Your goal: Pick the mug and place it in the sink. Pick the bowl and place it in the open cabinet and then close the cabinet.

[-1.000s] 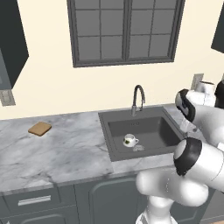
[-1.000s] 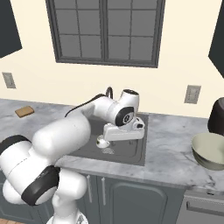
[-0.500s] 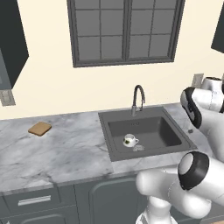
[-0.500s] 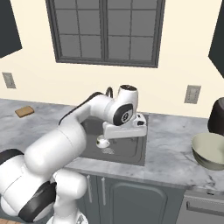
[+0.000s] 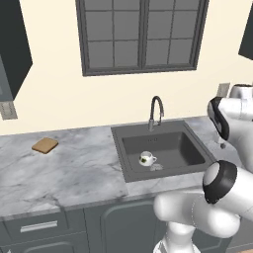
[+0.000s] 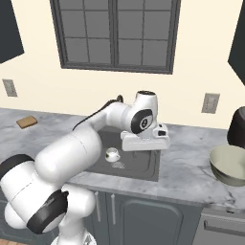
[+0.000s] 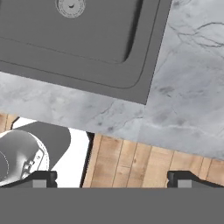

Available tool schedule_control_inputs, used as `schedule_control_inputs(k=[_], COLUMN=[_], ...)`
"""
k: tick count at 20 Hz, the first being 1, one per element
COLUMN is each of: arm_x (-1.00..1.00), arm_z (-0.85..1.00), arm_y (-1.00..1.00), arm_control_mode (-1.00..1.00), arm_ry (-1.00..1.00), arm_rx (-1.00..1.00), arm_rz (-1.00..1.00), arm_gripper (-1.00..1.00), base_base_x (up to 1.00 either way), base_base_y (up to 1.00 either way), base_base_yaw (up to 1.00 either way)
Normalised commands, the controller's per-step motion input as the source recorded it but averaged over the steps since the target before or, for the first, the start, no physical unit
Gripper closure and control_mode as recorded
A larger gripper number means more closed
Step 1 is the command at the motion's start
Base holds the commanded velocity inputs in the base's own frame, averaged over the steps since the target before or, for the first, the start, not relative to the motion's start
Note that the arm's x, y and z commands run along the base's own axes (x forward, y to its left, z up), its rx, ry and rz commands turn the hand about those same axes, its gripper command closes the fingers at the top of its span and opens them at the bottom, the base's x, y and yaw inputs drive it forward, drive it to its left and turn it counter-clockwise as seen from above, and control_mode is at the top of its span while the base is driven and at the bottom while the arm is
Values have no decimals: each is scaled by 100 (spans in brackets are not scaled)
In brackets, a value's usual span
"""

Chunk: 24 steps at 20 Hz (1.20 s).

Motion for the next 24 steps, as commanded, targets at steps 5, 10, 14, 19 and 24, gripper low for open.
schedule_control_inputs(k=[5, 10, 14, 19, 24], arm_x=[0, 0, 0, 0, 0], arm_z=[0, 0, 0, 0, 0], arm_y=[-30, -30, -30, -29, -25], arm_control_mode=[-100, -100, -100, -100, -100], arm_ry=[0, 0, 0, 0, 0], arm_rx=[-10, -7, -4, -3, -3], arm_rz=[-2, 0, 0, 0, 0], arm_gripper=[-100, -100, -100, -100, -100], base_base_x=[0, 0, 0, 0, 0], base_base_y=[0, 0, 0, 0, 0], base_base_yaw=[0, 0, 0, 0, 0])
